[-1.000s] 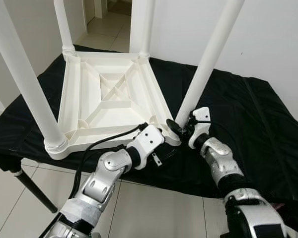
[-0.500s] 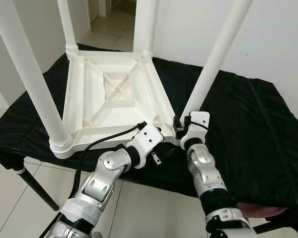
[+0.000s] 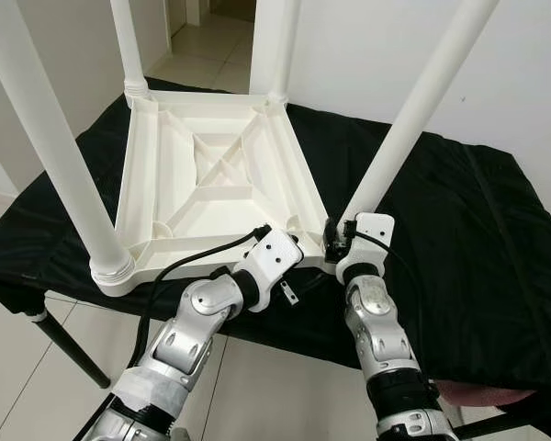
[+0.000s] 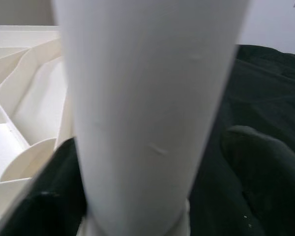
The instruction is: Building children table
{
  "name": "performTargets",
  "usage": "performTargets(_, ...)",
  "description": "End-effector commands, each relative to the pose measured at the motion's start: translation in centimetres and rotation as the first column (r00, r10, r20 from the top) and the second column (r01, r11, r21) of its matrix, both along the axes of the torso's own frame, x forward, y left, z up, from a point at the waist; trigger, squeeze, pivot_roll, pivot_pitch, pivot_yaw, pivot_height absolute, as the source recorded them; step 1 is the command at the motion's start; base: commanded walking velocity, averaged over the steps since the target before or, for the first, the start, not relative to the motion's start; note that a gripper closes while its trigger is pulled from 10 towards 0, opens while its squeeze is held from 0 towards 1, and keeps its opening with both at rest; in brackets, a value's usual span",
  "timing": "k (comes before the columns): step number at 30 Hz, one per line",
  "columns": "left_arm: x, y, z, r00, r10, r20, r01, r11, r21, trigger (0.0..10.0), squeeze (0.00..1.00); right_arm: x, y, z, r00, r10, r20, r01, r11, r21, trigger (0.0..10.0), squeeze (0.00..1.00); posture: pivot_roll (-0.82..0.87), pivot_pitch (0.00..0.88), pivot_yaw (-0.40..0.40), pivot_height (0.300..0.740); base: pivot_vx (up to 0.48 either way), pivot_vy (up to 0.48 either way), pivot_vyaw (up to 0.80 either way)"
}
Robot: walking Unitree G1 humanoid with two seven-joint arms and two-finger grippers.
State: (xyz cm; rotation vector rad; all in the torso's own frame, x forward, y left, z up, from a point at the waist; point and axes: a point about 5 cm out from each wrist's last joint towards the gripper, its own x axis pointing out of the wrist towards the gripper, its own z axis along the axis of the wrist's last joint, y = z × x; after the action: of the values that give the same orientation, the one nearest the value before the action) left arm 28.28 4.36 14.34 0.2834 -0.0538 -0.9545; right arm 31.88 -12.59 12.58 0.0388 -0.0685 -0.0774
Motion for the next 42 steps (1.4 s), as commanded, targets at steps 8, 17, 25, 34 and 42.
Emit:
performTargets(8,0.5,0.2,0.3,0.999,0.053,0.005,-0.053,0.998,-0.023,10.0,0.00,1.6,-1.6,1.0,0.975,0.223,0.011,-0.223,0.975,-0.002,10.0,0.00,0.00,0.000,-0.097,0.740,0.000,0.000,0.00)
performTargets(17,0.8,0.3,0.5,0.999,0.048,0.016,-0.047,0.999,-0.012,10.0,0.00,2.8,-3.1,1.8,0.862,0.507,-0.016,-0.506,0.858,-0.088,10.0,0.00,-0.01,0.000,-0.084,0.740,0.000,0.000,0.00)
performTargets(25,1.1,0.4,0.9,0.999,0.045,0.027,-0.044,0.999,-0.009,10.0,0.00,2.7,-2.0,0.3,0.715,0.689,-0.116,-0.699,0.706,-0.114,10.0,0.00,0.00,0.000,-0.075,0.740,0.000,0.000,0.00)
performTargets(34,1.1,0.2,1.0,0.999,0.039,0.029,-0.039,0.999,-0.012,10.0,0.00,2.9,-2.2,-0.9,0.686,0.708,-0.167,-0.726,0.681,-0.093,1.1,0.00,0.01,0.000,-0.072,0.740,0.000,0.000,0.00)
performTargets(42,1.0,0.2,1.0,0.999,0.034,0.031,-0.033,0.999,-0.009,10.0,0.00,3.0,-2.8,-1.5,0.690,0.701,-0.179,-0.719,0.692,-0.063,0.0,0.00,0.01,0.000,-0.067,0.740,0.000,0.000,0.00)
